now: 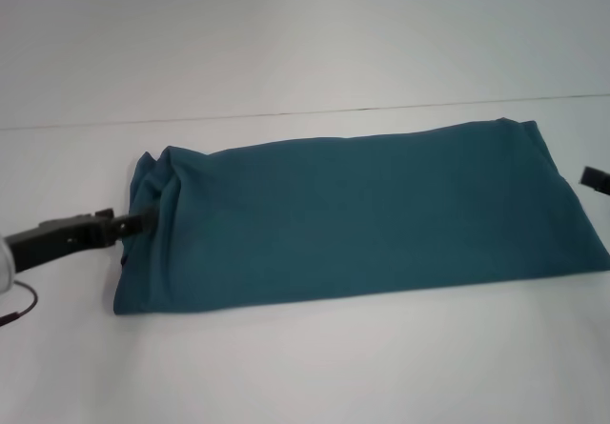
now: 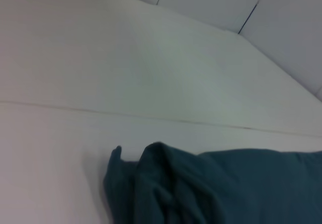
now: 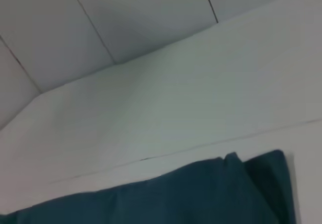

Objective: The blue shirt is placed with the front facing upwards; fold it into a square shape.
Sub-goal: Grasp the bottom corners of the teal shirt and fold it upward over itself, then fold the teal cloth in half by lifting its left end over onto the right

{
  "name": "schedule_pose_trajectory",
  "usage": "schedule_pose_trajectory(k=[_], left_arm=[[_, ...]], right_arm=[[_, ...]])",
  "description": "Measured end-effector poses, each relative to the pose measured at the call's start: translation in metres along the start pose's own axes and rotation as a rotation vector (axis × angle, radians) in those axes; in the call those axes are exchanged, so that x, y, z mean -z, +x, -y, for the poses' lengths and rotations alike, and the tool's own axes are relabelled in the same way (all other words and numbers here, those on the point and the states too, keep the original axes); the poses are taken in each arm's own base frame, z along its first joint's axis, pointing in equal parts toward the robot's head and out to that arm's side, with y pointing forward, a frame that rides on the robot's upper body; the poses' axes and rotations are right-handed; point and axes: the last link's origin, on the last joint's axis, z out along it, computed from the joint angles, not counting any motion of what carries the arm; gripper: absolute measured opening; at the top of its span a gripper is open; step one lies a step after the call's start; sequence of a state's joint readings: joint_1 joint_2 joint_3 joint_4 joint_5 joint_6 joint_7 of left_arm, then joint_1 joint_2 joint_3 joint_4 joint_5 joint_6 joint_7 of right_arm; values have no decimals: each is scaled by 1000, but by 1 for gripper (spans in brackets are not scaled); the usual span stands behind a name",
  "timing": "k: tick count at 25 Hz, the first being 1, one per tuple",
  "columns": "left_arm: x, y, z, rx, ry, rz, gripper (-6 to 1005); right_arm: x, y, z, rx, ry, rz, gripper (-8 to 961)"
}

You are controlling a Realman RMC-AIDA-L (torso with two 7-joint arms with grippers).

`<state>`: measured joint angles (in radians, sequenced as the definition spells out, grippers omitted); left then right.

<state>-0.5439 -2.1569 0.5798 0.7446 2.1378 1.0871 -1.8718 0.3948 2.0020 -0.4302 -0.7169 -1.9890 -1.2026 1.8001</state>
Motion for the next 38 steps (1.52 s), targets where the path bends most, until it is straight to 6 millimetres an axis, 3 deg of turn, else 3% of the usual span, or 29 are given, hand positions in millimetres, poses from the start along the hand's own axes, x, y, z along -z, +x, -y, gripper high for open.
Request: schedule_pose_trajectory(k=[14, 27, 38], left_arm=[[14, -14, 6, -21, 6, 64, 753], [15, -13, 5, -35, -3, 74, 751], [14, -13, 5, -35, 0, 73, 751]], right_arm=[[19, -13, 16, -170, 41, -182, 837], [-13, 5, 8, -196, 84, -259, 832], [-17, 7, 8, -189, 103, -262, 834]])
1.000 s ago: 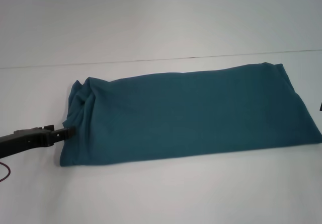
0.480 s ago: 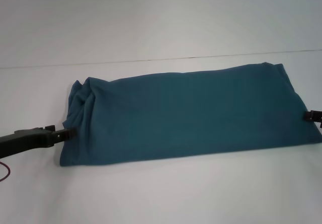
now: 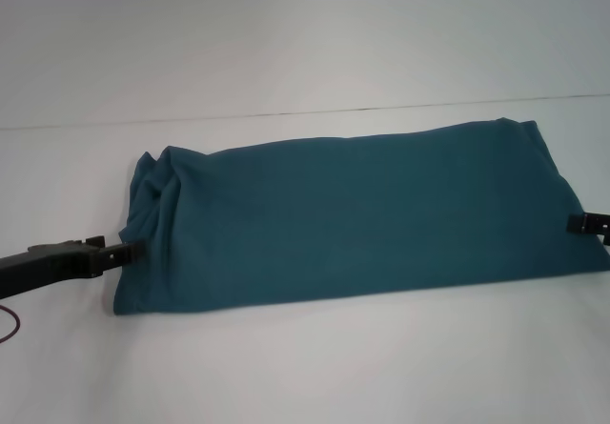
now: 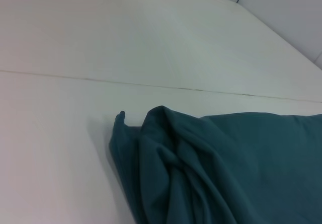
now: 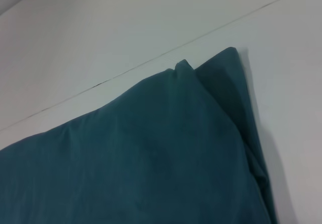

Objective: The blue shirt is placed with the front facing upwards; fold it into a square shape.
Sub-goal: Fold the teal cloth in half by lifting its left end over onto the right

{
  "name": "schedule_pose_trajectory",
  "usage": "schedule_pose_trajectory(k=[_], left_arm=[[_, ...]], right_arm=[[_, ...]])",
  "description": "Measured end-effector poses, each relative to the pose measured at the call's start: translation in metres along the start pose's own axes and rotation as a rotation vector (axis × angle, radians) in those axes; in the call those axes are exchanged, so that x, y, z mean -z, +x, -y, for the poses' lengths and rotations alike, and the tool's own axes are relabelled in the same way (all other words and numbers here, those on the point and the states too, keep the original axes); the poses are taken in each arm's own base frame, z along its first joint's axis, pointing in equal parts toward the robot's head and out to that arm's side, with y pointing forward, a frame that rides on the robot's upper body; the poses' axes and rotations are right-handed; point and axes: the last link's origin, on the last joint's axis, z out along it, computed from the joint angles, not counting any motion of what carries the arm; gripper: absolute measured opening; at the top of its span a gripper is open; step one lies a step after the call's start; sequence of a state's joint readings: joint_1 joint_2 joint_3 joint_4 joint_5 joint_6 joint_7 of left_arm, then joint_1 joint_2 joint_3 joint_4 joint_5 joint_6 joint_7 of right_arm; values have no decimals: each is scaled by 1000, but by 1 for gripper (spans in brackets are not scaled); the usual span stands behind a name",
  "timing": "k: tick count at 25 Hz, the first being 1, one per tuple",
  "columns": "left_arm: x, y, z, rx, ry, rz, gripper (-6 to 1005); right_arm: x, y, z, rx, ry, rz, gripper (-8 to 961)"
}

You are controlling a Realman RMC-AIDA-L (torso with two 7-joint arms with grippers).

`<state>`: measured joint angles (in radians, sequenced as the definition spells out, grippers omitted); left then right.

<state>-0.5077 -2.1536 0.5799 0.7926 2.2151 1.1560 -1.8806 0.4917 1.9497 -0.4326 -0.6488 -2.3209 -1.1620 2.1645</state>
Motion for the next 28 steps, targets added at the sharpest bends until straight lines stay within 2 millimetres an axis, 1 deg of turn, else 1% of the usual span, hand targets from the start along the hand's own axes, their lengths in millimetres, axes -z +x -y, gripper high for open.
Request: schedule_pose_trajectory(k=[11, 20, 28], left_arm=[[0, 0, 0, 1, 2, 1, 750], [0, 0, 0, -1, 3, 0, 750], [-1, 0, 0, 1, 1, 2, 750]], right_arm=[[-1, 4, 2, -10, 2, -9, 822], [-1, 6, -2, -8, -21, -25, 811], [2, 9, -2, -7, -38, -35, 684]])
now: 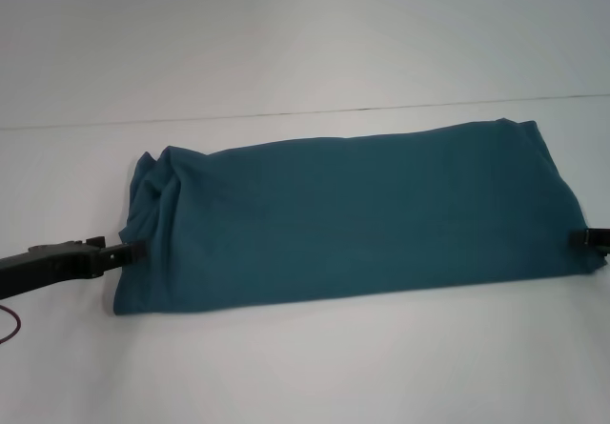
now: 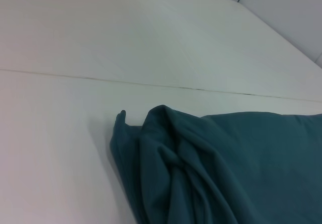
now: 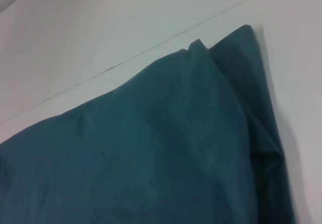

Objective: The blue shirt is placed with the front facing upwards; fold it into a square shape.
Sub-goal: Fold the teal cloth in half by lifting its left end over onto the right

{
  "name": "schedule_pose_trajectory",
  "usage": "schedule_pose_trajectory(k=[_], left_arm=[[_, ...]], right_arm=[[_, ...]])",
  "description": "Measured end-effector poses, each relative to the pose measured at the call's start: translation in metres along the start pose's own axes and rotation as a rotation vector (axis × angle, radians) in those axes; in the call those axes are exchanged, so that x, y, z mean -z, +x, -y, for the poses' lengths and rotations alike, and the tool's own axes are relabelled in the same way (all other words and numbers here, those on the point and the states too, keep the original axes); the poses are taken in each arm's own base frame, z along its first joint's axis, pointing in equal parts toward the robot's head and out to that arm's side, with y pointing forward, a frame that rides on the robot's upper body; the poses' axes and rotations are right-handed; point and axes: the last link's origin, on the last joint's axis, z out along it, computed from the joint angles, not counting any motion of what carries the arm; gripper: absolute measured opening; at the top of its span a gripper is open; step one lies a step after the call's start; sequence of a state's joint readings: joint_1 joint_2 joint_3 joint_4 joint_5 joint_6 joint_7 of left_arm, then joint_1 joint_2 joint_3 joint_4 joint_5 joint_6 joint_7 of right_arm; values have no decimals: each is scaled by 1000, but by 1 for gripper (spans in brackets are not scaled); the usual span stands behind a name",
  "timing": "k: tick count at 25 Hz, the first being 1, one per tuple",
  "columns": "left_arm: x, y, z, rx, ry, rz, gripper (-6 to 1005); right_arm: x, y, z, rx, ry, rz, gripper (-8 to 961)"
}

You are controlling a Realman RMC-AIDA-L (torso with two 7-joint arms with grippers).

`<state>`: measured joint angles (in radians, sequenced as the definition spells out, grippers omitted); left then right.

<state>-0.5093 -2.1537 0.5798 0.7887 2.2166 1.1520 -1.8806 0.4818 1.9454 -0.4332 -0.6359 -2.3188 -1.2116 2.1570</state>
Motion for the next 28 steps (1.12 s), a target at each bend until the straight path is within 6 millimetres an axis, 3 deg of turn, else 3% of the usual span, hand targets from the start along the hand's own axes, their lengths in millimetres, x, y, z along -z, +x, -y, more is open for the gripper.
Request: schedule_pose_trajectory(k=[3, 17, 28], left_arm=[[0, 0, 0, 0, 0, 1, 750], [-2, -4, -1, 4, -4, 15, 751], [-8, -10, -8, -39, -24, 74, 750]], right_arm=[[2, -1, 2, -2, 4, 5, 636], [4, 1, 4, -1, 7, 5, -1], [2, 3, 3, 3, 4, 2, 0]])
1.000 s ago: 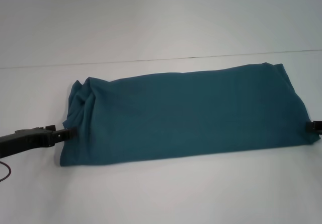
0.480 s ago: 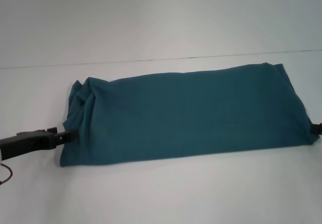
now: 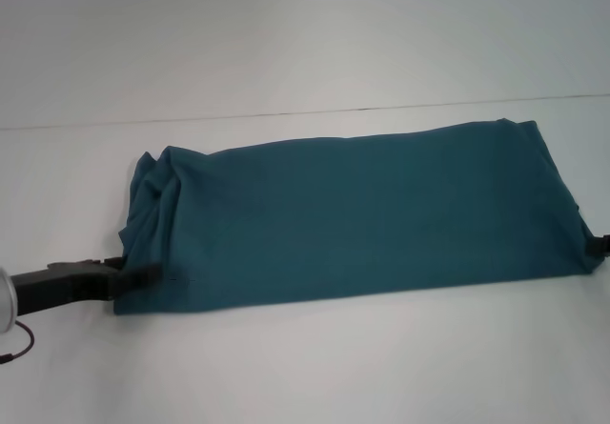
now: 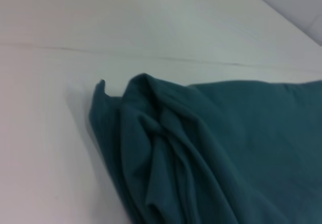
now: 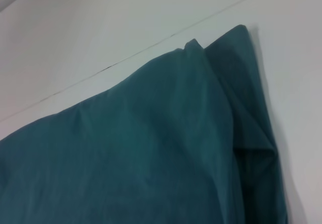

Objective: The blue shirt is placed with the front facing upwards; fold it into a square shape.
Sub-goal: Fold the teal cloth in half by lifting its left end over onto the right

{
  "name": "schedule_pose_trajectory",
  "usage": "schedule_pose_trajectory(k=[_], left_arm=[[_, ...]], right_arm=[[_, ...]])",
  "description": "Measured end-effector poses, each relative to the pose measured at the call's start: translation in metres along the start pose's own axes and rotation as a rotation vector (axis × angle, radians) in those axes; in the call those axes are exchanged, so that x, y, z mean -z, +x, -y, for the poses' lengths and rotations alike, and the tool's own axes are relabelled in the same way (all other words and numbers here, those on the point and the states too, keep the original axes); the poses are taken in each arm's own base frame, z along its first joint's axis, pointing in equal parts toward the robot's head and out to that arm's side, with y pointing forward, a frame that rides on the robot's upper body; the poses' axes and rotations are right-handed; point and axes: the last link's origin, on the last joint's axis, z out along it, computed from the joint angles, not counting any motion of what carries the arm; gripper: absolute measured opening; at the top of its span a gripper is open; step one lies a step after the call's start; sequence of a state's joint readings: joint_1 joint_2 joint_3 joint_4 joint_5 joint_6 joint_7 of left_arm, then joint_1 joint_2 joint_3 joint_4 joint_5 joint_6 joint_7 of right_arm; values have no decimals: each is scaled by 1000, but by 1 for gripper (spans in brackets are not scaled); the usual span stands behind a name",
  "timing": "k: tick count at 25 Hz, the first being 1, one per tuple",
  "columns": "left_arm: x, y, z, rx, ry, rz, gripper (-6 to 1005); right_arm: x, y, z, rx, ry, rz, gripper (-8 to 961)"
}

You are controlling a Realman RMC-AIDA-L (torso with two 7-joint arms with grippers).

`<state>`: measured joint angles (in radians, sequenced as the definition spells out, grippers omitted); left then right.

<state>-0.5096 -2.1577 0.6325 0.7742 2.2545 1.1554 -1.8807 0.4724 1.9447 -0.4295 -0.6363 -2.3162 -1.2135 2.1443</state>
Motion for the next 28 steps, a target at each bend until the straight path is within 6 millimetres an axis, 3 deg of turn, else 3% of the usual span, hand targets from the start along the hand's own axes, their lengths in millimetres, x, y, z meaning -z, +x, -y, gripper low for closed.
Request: schedule_pose_trajectory(k=[10, 26, 28], left_arm=[[-1, 0, -3, -8, -11, 7, 750], [-1, 2, -2, -35, 3, 23, 493], [-1, 3, -2, -36, 1, 22, 401]], right_arm=[[-1, 1, -1, 0, -3, -2, -1], [-1, 1, -1, -1, -4, -2, -1], [-1, 2, -1, -1, -4, -2, 0]])
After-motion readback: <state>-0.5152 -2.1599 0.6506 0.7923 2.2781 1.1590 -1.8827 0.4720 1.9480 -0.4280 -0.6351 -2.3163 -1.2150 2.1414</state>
